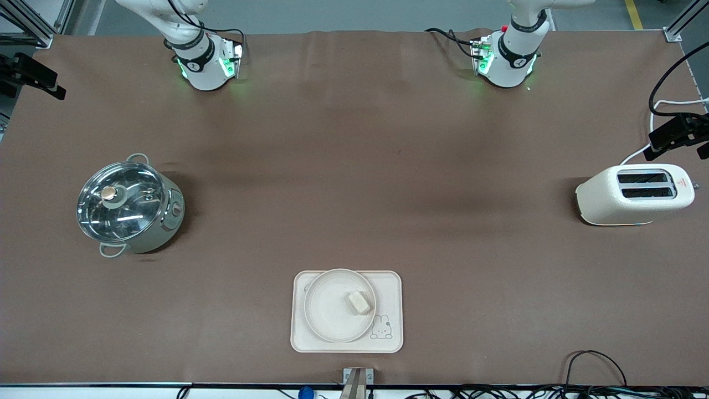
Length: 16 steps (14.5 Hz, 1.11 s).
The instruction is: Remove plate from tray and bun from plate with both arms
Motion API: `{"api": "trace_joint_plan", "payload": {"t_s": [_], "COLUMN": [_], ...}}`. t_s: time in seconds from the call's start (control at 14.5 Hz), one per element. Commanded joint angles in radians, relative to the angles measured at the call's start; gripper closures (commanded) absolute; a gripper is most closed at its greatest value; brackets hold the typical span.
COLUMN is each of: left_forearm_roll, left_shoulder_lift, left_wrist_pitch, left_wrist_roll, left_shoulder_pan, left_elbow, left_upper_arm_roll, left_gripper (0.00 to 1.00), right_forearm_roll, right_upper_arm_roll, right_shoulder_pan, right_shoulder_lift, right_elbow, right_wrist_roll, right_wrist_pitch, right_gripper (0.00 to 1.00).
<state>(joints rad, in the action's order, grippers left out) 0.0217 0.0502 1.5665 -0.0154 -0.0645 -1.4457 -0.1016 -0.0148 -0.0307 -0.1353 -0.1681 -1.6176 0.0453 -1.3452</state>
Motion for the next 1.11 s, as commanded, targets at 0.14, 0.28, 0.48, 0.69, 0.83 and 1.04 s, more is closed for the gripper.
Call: {"api": "trace_joint_plan", "payload": {"t_s": [0.14, 0.28, 0.48, 0.69, 0.83, 1.04], "left_forearm_roll": [0.006, 0.003, 0.003, 0.011, 0.015, 0.015], "left_shoulder_lift": [0.004, 0.022, 0.034, 0.039, 0.042, 0.039], "left_wrist_pitch": [-0.019, -0.017, -0.039, -0.028, -0.02, -0.025], "left_wrist_roll": [0.0, -0.011, -0.011, -0.012, -0.011, -0.008], "left_shoulder_pan": [0.0, 0.006, -0.001, 0.006, 0.005, -0.001], "left_elbow": [0.011, 0.014, 0.005, 0.01, 0.01, 0.008], "left_upper_arm_roll": [0.0, 0.0, 0.002, 0.005, 0.002, 0.002], "left_gripper": [0.0, 0.0, 0.0, 0.0, 0.0, 0.0], "right_forearm_roll": [0.032, 0.035, -0.056, -0.076, -0.082, -0.137], "right_upper_arm_roll": [0.0, 0.0, 0.002, 0.0, -0.009, -0.012], "right_shoulder_pan": [-0.052, -0.056, -0.089, -0.083, -0.07, 0.003], "right_shoulder_lift": [0.025, 0.025, 0.065, 0.071, 0.079, 0.189], "right_elbow": [0.056, 0.062, 0.065, 0.064, 0.064, 0.064], "right_wrist_roll": [0.005, -0.001, -0.007, -0.012, -0.031, -0.03], "right_wrist_pitch": [-0.003, -0.025, -0.063, -0.066, -0.098, -0.191], "right_gripper": [0.0, 0.0, 0.0, 0.0, 0.0, 0.0]}}
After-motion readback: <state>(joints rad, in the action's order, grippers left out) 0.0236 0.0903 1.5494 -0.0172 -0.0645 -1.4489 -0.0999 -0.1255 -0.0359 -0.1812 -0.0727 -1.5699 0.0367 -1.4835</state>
